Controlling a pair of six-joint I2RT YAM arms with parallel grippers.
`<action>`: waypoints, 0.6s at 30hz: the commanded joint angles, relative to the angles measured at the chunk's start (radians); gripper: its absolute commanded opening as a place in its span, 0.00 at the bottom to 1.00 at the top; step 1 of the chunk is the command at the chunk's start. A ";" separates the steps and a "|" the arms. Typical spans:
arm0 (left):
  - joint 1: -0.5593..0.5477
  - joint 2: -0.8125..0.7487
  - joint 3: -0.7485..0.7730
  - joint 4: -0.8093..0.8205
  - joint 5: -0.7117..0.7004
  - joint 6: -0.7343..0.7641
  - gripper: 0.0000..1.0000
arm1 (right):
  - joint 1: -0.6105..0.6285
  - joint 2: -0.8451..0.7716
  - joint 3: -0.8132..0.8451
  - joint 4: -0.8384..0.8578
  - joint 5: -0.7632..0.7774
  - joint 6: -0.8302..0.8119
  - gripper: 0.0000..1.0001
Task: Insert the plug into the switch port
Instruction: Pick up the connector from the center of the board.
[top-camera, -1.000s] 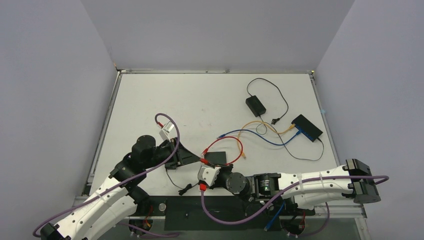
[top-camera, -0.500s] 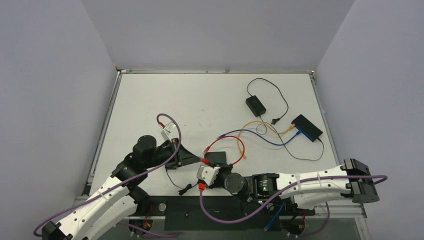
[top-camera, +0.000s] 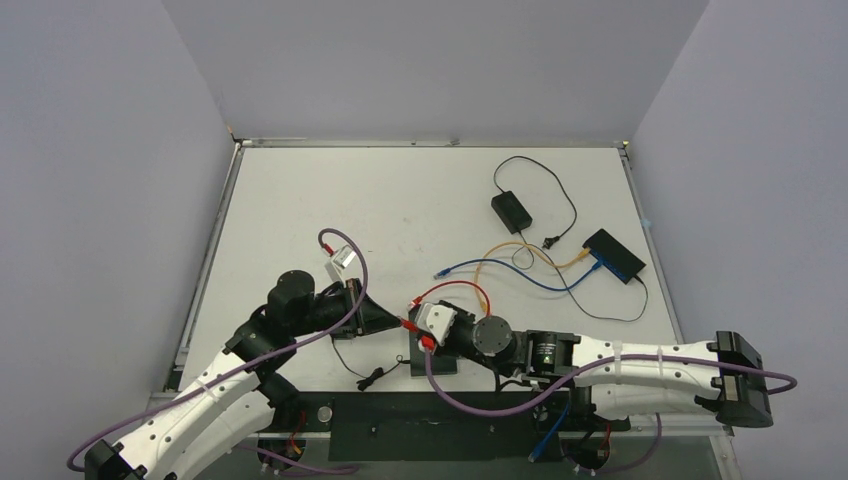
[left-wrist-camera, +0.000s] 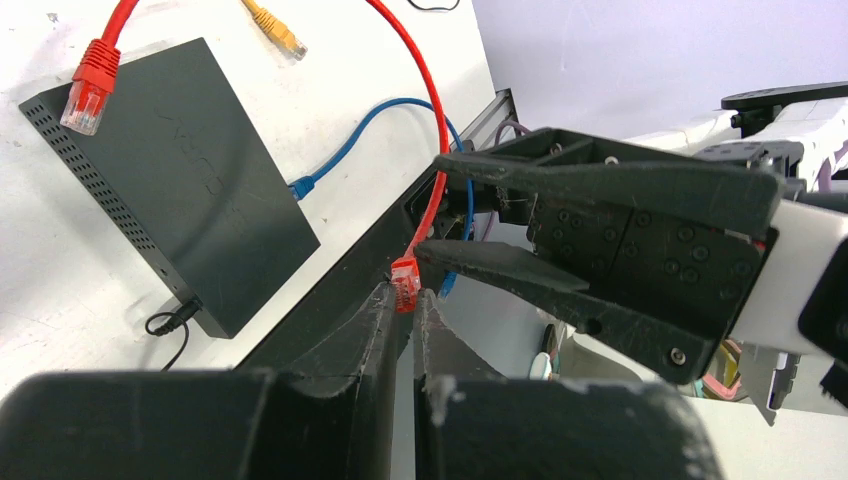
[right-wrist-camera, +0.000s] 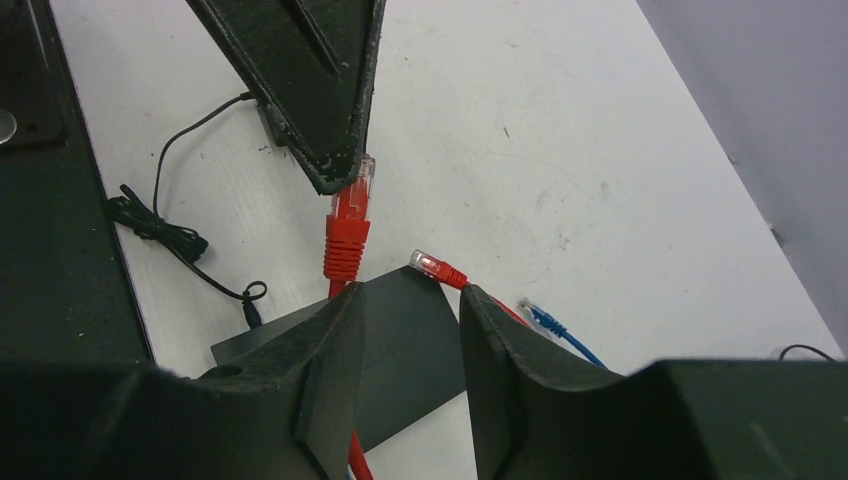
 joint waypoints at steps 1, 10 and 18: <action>0.003 -0.007 0.000 0.082 0.030 0.059 0.00 | -0.049 -0.030 -0.017 0.060 -0.206 0.043 0.36; 0.003 0.017 -0.003 0.108 0.050 0.089 0.00 | -0.071 -0.003 -0.033 0.142 -0.312 0.070 0.40; 0.002 0.040 0.009 0.110 0.059 0.101 0.00 | -0.077 0.023 -0.047 0.186 -0.262 0.101 0.40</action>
